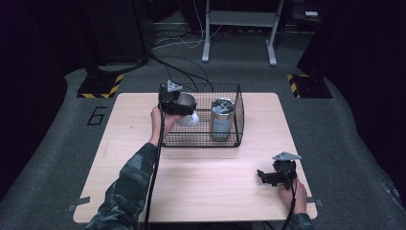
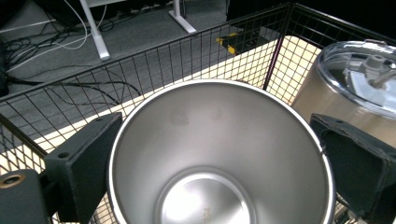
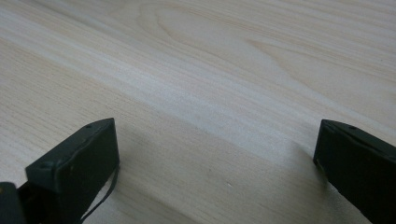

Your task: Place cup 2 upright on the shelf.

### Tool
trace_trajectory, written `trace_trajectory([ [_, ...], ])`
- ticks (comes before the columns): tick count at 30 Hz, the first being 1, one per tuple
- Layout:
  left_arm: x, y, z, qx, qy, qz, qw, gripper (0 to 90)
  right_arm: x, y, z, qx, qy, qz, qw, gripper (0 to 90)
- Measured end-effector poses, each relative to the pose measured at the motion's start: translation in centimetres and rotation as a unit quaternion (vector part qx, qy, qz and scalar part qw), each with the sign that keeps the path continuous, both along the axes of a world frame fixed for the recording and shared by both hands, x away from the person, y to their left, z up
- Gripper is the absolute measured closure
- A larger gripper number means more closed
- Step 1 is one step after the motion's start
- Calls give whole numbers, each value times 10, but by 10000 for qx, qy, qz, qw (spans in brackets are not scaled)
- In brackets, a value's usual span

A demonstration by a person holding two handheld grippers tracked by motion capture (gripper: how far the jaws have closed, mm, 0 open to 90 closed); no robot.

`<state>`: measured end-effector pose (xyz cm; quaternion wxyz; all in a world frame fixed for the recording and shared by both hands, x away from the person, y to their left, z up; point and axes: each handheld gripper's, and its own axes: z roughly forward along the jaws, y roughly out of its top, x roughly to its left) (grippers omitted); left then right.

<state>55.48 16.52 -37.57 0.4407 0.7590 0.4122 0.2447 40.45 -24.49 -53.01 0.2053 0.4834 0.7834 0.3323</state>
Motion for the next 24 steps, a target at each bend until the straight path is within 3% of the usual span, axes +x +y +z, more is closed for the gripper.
trace_trajectory([
  [21,19,-6,-24,136,384,150,9991,62,0,0,0,5,-1,3,10000,0],
  [24,20,-6,-26,260,464,91,9985,62,0,0,0,5,-3,2,10000,0],
])
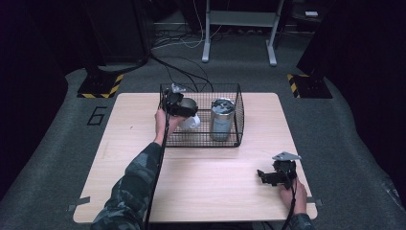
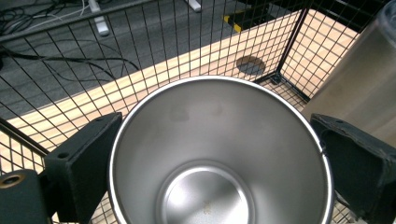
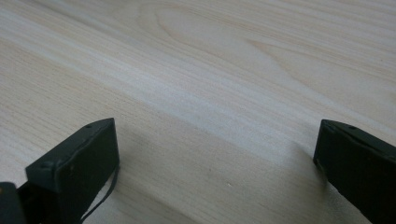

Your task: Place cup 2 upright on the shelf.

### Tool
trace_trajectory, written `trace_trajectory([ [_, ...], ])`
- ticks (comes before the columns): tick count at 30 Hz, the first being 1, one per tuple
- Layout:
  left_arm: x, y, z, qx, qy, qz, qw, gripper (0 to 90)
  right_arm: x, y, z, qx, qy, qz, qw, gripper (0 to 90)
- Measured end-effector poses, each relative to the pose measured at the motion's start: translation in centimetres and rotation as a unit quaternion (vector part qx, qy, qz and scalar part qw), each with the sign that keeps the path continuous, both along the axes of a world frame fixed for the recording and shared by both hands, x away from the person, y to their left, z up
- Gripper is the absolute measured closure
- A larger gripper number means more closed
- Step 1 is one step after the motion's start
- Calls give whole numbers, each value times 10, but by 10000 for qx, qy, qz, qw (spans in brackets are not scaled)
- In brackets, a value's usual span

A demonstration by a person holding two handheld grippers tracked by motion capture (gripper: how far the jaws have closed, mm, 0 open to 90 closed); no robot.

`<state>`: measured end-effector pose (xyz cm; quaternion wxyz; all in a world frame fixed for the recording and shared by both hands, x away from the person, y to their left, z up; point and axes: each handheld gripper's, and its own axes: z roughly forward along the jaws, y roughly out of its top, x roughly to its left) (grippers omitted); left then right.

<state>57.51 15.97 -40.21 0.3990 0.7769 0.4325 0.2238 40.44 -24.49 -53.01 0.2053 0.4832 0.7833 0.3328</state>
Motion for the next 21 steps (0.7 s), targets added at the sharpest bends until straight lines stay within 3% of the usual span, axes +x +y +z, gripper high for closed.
trace_trajectory([
  [3,1,-1,-3,-40,30,5,10000,62,0,0,0,-6,-6,9,10000,0],
  [7,3,-2,-5,83,117,4,9999,62,0,0,0,-6,12,2,10000,0],
  [10,4,-3,-8,34,159,36,9999,62,0,0,0,-7,12,3,10000,0],
  [21,7,-4,-16,175,402,-36,9990,61,0,0,0,1,0,0,10000,0],
])
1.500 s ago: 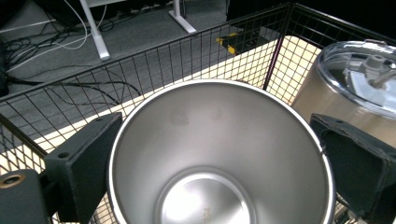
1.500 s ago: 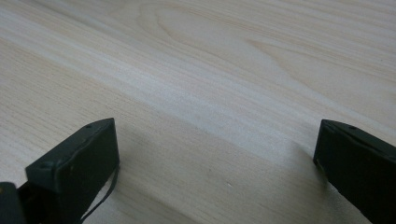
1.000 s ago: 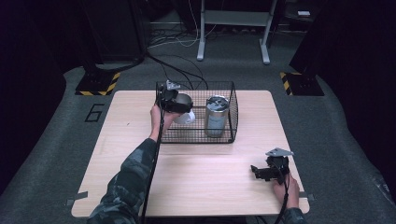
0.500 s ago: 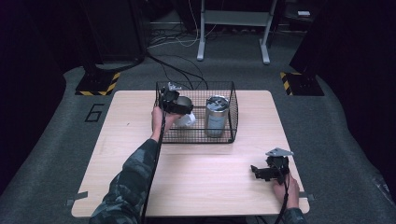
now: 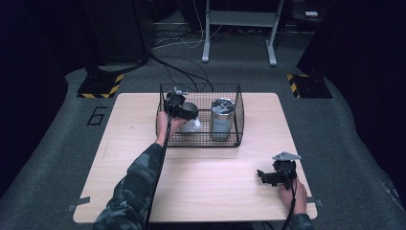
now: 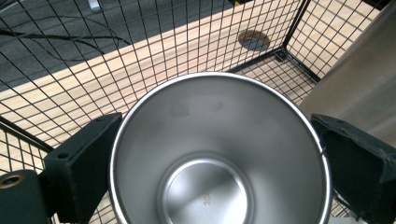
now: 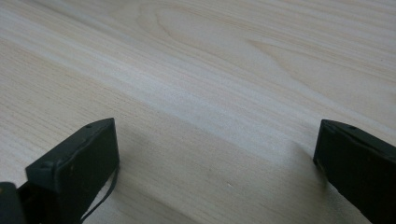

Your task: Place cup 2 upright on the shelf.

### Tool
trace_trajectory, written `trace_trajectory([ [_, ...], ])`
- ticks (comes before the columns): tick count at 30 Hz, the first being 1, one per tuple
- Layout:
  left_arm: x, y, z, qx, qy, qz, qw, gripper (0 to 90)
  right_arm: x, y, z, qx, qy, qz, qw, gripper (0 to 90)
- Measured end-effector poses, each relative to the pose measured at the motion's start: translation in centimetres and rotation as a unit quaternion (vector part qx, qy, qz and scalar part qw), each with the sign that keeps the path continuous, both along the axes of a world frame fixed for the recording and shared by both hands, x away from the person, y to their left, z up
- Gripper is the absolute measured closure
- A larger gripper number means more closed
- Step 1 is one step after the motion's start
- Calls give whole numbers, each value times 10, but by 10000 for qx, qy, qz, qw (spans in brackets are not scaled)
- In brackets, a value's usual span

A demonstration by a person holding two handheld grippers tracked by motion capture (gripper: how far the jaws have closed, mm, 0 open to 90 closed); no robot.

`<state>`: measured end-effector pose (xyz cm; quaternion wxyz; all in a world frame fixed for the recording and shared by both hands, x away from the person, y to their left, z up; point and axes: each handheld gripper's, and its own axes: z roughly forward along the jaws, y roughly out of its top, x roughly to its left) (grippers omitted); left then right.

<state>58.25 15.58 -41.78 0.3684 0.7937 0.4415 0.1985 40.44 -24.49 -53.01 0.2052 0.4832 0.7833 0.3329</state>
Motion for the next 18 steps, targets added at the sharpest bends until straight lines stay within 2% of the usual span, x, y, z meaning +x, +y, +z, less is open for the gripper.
trace_trajectory([
  [12,2,-1,-5,72,86,5,9999,60,0,0,0,-14,6,15,10000,0],
  [14,2,-2,-7,25,83,41,10000,60,0,0,0,0,2,0,10000,0],
  [18,2,-2,-8,100,156,7,9998,60,0,0,0,-6,-5,11,10000,0],
])
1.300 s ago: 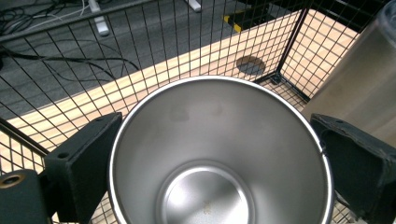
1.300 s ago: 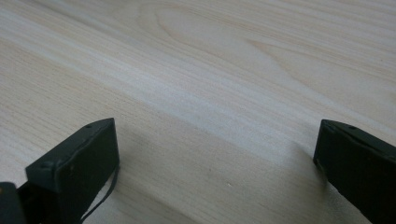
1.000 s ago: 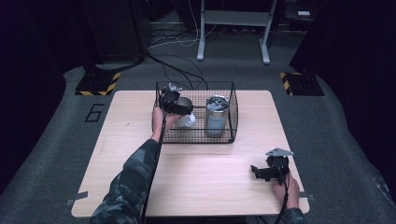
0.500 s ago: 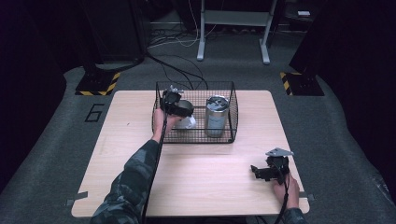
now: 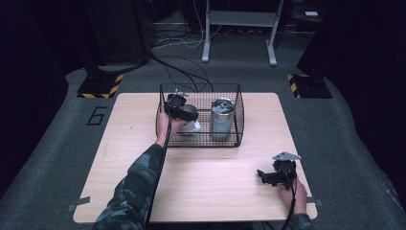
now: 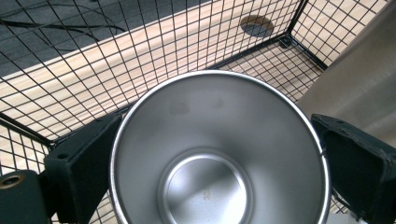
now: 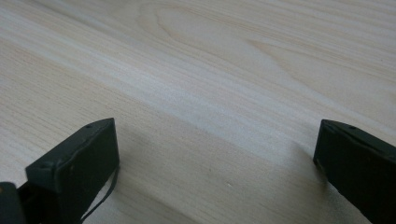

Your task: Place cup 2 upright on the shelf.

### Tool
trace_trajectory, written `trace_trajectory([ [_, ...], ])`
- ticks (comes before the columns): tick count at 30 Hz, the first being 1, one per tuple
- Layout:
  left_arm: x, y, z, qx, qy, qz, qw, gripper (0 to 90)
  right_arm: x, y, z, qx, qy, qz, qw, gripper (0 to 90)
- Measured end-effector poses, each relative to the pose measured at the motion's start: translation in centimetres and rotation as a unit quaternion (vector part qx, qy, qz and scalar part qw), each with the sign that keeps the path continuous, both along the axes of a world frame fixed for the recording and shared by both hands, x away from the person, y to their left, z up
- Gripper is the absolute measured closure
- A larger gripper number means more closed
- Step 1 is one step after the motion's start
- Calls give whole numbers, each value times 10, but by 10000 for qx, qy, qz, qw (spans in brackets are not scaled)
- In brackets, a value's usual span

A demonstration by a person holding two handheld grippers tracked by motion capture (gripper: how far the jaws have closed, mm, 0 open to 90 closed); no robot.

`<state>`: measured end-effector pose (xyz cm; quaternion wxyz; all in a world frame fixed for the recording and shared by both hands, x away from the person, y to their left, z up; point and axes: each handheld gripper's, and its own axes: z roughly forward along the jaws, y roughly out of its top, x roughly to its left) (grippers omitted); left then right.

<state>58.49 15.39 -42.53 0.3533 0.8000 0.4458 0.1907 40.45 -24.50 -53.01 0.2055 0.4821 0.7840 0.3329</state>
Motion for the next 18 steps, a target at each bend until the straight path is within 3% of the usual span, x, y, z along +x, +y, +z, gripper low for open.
trace_trajectory([
  [18,0,2,-4,87,166,7,9998,58,0,0,0,5,5,-7,10000,0],
])
